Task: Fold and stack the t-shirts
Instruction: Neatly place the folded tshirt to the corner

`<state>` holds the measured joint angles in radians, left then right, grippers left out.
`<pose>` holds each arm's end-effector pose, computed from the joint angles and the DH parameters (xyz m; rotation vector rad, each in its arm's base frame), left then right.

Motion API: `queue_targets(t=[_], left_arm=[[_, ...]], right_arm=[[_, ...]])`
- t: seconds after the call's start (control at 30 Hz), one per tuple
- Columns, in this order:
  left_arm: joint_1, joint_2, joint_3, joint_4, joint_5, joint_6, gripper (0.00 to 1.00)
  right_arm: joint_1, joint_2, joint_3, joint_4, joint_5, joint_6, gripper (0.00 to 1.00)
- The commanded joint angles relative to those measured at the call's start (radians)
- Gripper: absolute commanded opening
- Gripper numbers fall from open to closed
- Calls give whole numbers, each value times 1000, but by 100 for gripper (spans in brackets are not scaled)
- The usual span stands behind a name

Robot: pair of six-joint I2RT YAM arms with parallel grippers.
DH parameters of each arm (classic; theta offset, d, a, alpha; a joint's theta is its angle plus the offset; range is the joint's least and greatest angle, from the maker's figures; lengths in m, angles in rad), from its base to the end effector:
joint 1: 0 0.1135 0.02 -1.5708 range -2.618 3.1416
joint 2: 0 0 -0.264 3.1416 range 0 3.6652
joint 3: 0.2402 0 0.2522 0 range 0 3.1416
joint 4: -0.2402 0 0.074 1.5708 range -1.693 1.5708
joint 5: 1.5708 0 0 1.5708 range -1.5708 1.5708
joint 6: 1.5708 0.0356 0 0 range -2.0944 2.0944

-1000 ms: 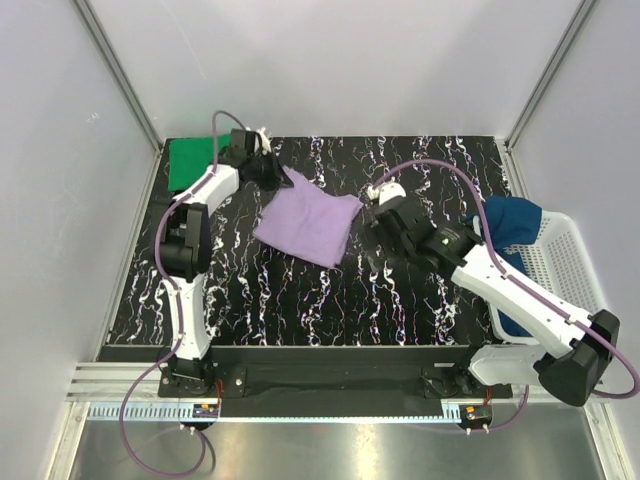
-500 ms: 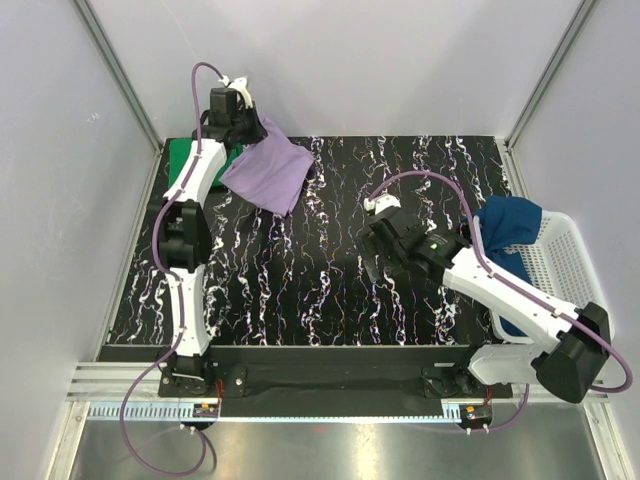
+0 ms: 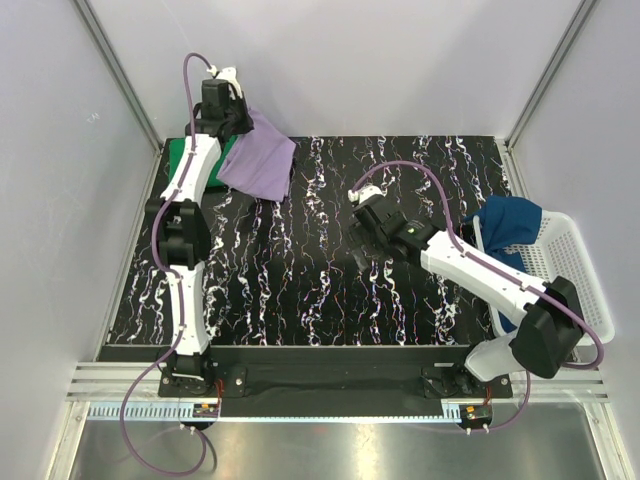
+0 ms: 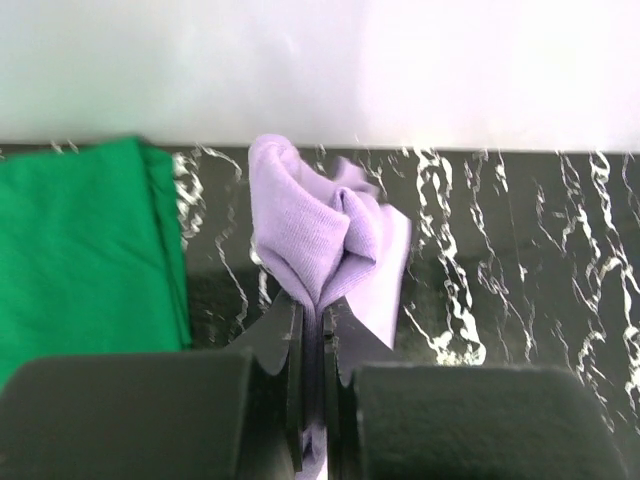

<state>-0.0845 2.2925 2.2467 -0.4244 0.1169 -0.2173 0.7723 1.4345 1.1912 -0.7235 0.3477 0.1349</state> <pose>0.5371 -0.0497 0.3109 -0.0626 2.0505 -0.3077 0.2215 0.1988 0.2858 -0.6411 2.3712 -0.0524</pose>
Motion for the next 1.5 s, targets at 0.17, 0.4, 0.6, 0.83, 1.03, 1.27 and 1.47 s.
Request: queue_targets(t=[0.17, 0.4, 0.6, 0.83, 1.03, 1.27, 1.47], left_arm=[[19, -57, 48, 45, -114, 68, 0], [37, -59, 77, 44, -105, 87, 0], [38, -79, 85, 26, -143, 127, 0], [42, -105, 94, 33, -138, 147, 0], [42, -139, 94, 42, -148, 156, 0], [46, -146, 111, 39, -155, 179, 0], [52, -156, 129, 46, -160, 184, 0]], right_arm=[[-33, 32, 70, 25, 13, -12, 100], [-38, 57, 96, 32, -1, -4, 100], [-39, 63, 100, 29, -3, 6, 100], [-39, 72, 114, 27, -3, 23, 100], [-39, 76, 120, 21, 2, 35, 100], [-39, 92, 139, 24, -4, 35, 100], [-39, 101, 145, 29, -7, 31, 100]])
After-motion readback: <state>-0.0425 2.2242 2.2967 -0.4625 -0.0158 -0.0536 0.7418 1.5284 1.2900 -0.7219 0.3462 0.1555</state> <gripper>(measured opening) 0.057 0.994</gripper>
